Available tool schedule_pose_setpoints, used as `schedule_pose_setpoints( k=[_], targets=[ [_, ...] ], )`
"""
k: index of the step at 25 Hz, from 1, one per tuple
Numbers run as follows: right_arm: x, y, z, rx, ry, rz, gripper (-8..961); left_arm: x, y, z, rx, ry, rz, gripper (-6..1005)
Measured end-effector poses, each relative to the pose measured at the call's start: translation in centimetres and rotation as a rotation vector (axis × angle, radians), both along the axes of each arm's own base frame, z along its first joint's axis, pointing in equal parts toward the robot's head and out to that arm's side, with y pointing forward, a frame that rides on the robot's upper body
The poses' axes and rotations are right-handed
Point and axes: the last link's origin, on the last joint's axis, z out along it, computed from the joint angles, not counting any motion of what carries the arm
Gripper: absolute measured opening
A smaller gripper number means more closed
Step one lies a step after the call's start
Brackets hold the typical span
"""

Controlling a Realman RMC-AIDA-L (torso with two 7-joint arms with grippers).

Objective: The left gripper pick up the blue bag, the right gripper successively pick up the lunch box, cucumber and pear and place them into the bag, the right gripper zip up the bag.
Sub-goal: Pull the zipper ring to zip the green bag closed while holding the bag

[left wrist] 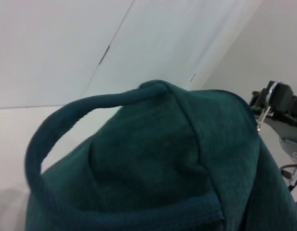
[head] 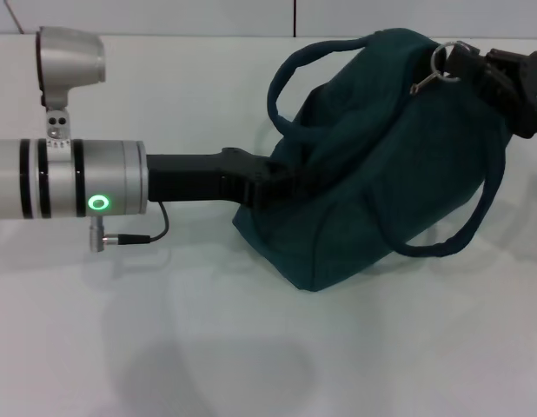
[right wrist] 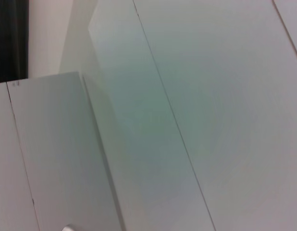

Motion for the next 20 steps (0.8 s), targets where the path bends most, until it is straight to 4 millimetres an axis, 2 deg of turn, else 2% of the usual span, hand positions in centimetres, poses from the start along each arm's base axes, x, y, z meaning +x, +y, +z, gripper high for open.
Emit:
schedule_pose_setpoints(
  k=[4,13,20],
  targets=[
    [0.1,0.0,0.1,0.007,0.008,-0.008,68,-0.3,-0.1,0.4,-0.009,0.004,-0.006,54],
    [1.3,0.0,0.0,0.022,0.005,-0.070,70,-1.1,-0.4,3.1,-0.018,-0.032,-0.022,47],
    [1.6,-0.1,0.1,0.033,0.004,-0.078,71,-1.4,-1.0,4.2,-0.053,-0.037,-0.046,41]
  ],
)
